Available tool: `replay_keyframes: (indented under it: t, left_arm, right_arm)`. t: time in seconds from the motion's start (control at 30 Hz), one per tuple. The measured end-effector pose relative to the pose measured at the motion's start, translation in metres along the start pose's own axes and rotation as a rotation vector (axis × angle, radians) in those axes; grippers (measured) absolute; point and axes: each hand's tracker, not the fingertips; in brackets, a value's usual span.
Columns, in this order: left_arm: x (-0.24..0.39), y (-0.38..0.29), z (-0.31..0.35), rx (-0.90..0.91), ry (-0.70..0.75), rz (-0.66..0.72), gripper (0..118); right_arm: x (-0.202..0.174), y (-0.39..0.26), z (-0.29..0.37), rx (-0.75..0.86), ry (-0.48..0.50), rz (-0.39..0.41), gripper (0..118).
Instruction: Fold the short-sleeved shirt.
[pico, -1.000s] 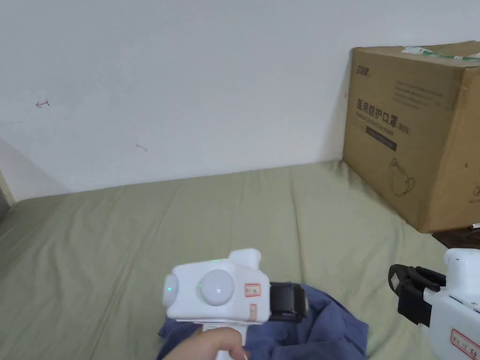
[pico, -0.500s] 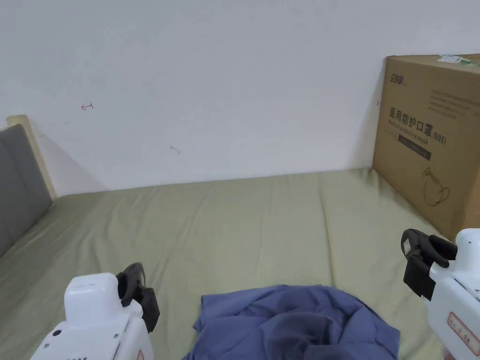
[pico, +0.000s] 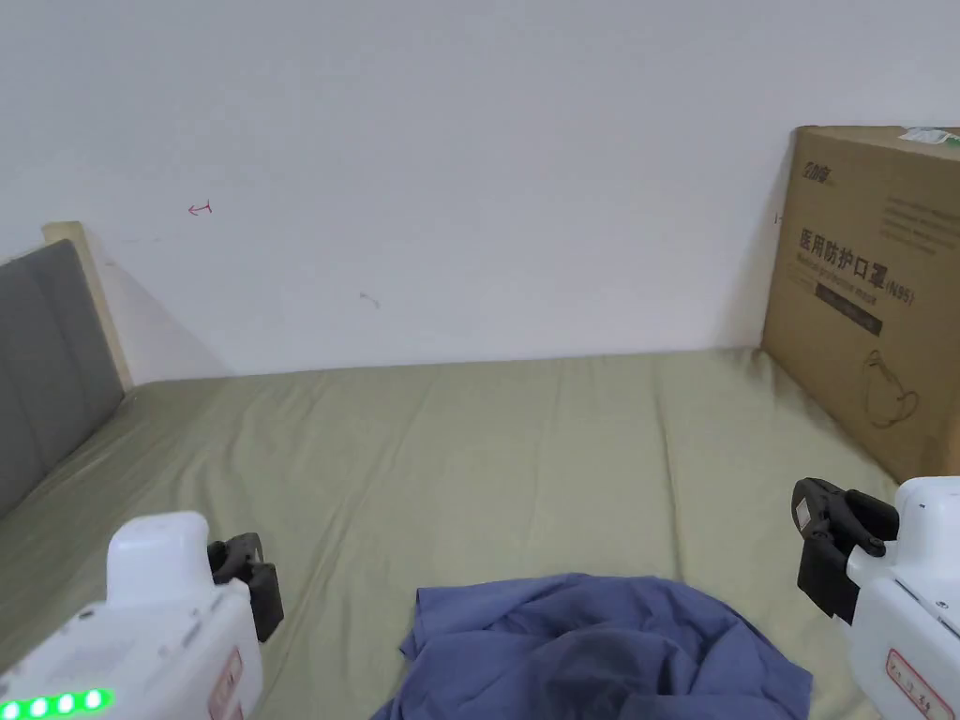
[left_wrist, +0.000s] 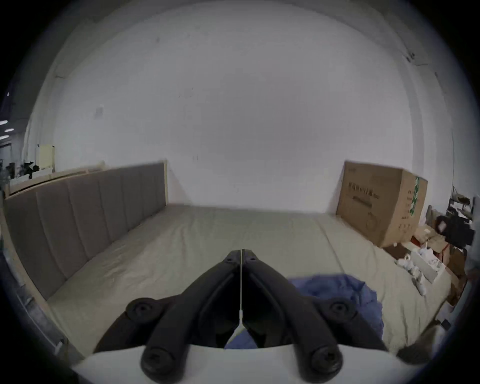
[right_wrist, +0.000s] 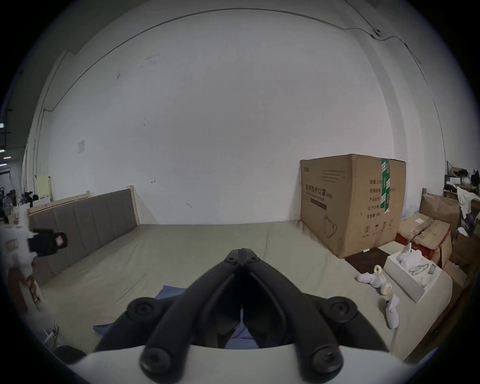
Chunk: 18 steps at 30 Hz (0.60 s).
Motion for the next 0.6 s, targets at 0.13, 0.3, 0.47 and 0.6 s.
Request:
replay_keyframes:
  t: [0.13,0.3,0.47,0.6]
  left_arm:
    - [-0.038,-0.023,-0.075,-0.645,-0.097,0.028,0]
    - [-0.053,-0.101,-0.120,-0.780,0.006,0.022,94]
    - [-0.056,-0.165,-0.149,-0.873,0.010,0.068,109]
    - [-0.033,-0.175,-0.147,-0.851,-0.015,-0.078,100]
  right_arm:
    - [-0.003,-0.004,-0.003,-0.045,0.036,0.003,0]
    - [-0.007,-0.017,-0.011,-0.094,0.058,0.000,0]
    - [-0.007,-0.022,-0.019,-0.149,0.063,0.012,0]
    - [-0.009,-0.029,-0.032,-0.190,0.060,0.034,0]
